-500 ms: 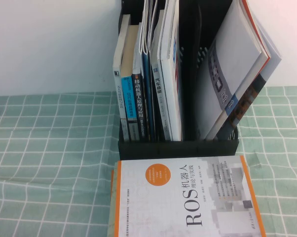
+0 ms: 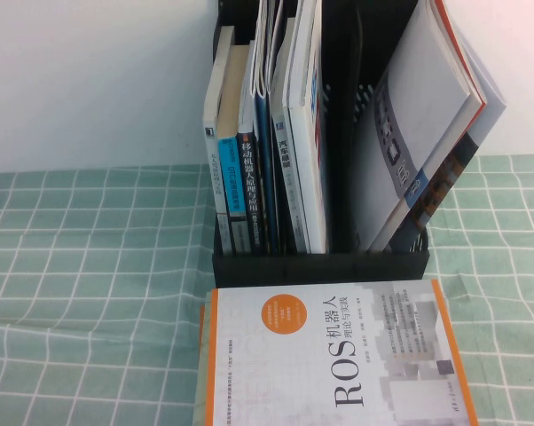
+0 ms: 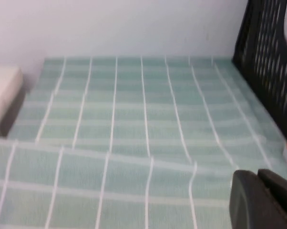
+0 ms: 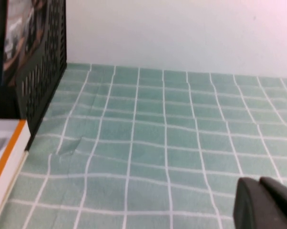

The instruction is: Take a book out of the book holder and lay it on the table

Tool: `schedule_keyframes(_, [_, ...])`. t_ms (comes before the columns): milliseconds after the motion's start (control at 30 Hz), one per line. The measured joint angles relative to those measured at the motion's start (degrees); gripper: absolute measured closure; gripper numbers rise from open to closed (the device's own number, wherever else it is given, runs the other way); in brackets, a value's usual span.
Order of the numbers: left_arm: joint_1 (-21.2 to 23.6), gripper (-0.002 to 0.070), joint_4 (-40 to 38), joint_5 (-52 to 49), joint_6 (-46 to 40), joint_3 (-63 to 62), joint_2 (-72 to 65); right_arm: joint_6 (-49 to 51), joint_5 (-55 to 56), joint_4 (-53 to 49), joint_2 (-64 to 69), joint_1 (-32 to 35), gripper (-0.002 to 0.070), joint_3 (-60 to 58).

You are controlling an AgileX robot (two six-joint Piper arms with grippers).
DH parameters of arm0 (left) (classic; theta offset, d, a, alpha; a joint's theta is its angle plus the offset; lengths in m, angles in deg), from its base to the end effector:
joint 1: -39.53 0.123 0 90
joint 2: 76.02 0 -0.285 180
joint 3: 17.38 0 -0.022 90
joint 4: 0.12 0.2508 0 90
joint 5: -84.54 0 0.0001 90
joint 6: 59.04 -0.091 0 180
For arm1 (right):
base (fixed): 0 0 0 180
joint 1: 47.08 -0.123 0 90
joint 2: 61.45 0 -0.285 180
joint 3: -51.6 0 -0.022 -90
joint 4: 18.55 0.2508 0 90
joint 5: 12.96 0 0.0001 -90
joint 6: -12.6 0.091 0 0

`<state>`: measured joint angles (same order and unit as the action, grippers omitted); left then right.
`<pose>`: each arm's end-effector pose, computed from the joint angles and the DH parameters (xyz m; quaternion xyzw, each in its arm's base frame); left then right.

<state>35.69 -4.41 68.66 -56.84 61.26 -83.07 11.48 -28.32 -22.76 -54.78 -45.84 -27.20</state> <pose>0.0545 -0.0055 0.1805 -0.0103 0.7745 -0.0639 0.6293 0.0545 -0.0030 0.1807 -0.0203 0.7702 -0.0432 0.6360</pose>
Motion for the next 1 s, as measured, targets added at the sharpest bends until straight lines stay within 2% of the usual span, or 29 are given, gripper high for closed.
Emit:
schedule_keyframes(300, [0.0, 0.0676, -0.2, 19.8, 0.0, 0.0, 0.0, -0.2, 17.2, 0.0, 0.0, 0.0, 0.0678, 0.0])
schedule_keyframes(400, [0.0, 0.0676, -0.2, 23.3, -0.1, 0.0, 0.0, -0.4, 21.4, 0.0, 0.0, 0.0, 0.0678, 0.0])
schedule_keyframes(867, [0.0, 0.0676, -0.2, 23.7, -0.1, 0.0, 0.0, -0.2, 26.1, 0.0, 0.0, 0.0, 0.0678, 0.0])
schedule_keyframes(1000, [0.0, 0.0676, -0.2, 25.2, -0.1, 0.0, 0.0, -2.8, 27.6, 0.0, 0.0, 0.0, 0.0678, 0.0])
